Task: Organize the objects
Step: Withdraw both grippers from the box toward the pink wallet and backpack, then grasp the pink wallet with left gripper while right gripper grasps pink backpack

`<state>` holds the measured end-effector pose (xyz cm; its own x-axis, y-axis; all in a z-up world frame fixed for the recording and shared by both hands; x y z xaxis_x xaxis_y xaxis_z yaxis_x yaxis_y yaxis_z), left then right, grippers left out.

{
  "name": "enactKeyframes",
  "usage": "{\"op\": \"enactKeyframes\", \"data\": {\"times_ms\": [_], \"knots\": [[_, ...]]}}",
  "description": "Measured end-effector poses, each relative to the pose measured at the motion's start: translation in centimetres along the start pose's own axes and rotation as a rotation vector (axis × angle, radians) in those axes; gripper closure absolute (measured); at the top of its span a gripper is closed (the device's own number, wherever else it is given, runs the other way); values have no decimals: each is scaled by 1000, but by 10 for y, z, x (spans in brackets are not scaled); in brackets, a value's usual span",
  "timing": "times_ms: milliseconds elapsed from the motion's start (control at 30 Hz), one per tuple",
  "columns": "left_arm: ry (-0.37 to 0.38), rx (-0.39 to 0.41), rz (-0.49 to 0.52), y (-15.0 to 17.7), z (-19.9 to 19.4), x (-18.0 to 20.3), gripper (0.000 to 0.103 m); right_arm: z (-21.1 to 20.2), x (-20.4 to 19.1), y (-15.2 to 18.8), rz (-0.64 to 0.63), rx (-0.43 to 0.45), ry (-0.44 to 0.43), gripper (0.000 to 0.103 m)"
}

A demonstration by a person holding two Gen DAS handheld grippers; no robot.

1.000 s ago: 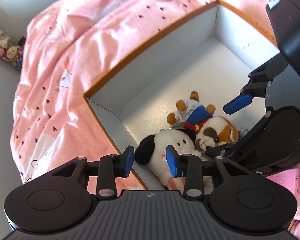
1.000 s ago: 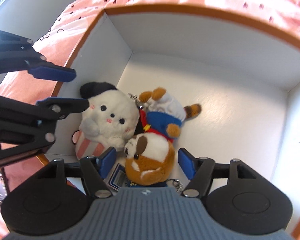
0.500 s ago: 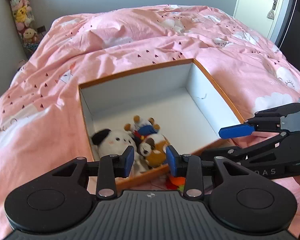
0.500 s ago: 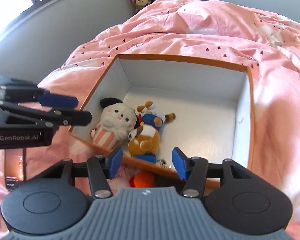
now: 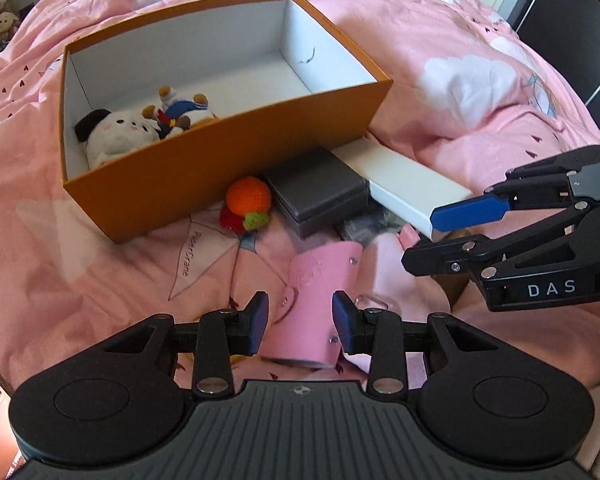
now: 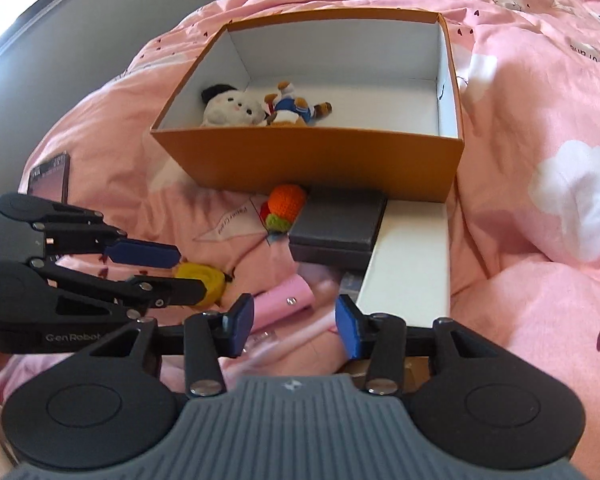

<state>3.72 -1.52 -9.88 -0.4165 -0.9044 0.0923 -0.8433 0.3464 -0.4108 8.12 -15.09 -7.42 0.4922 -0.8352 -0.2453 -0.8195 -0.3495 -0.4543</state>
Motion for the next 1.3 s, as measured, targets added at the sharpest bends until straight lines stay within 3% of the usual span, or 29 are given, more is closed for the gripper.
{"op": "enactKeyframes", "data": {"times_ms": [233, 400, 733, 900, 1100, 1200, 1300], "knots": [[22, -55, 50, 24, -2, 11, 61, 11, -16, 29, -145, -70, 45, 63], [81, -90, 90, 35, -2, 18, 66, -1, -15, 39, -277, -89, 54, 63], [68, -78, 94, 31, 6, 23, 66, 2, -38, 52, -618, -138, 28, 66], [77, -69, 66, 27, 9, 20, 66, 9, -44, 46, -731, -133, 34, 64], [51, -62, 67, 23, 10, 19, 66, 18, -54, 43, -936, -106, 40, 52], [33, -53, 59, 21, 10, 16, 66, 23, -58, 43, -982, -123, 20, 60], [-30, -23, 64, 15, 7, 9, 65, 34, -61, 38, -974, -104, 57, 69]]}}
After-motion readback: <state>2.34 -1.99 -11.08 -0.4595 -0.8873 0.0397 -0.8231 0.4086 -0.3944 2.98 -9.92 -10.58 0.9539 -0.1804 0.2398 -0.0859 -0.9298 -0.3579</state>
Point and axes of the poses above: each gripper's, at about its wrist camera, not at the fingertips, and z roughly the way its jaws point, x to its right, y to its underside, the point moved 9 cm from there along z, roughly the way its jaws point, and after that the axes turned 3 degrees about z, right-handed, at the moved point
